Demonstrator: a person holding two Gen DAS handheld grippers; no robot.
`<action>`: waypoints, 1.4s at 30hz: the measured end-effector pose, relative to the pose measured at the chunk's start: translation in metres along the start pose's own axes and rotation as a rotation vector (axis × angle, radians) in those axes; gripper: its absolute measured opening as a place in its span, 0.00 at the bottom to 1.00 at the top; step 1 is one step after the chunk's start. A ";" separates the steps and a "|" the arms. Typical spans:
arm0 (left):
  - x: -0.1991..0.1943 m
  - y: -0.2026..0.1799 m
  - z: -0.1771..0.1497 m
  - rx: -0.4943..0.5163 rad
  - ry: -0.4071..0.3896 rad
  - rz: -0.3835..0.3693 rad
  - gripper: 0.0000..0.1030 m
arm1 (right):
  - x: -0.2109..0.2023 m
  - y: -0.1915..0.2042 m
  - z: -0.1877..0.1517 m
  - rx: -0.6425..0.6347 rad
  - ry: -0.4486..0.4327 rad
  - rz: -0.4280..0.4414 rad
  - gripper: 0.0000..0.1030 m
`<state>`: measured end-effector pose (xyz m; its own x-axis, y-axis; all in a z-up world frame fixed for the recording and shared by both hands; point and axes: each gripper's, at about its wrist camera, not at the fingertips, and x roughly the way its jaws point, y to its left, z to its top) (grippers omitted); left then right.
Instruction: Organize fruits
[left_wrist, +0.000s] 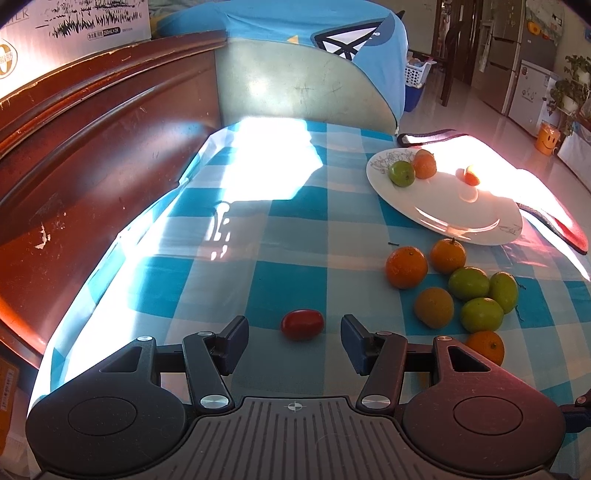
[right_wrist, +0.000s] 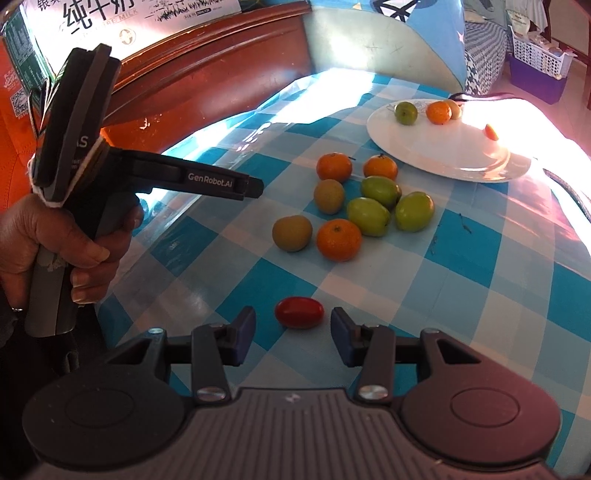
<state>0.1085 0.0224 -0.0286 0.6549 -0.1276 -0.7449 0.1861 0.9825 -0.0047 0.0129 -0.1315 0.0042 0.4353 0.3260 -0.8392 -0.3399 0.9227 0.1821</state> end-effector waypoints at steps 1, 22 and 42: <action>0.001 0.000 0.000 -0.001 -0.001 0.001 0.52 | 0.001 0.003 0.000 -0.015 -0.002 -0.005 0.45; 0.008 -0.002 -0.002 -0.028 -0.001 -0.020 0.23 | 0.008 0.009 -0.001 -0.067 -0.028 -0.070 0.31; -0.015 -0.015 0.010 -0.020 -0.076 -0.067 0.23 | -0.009 -0.028 0.020 0.117 -0.104 -0.058 0.30</action>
<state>0.1035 0.0079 -0.0109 0.6956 -0.2024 -0.6893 0.2175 0.9738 -0.0664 0.0347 -0.1560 0.0171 0.5373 0.2856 -0.7935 -0.2152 0.9562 0.1984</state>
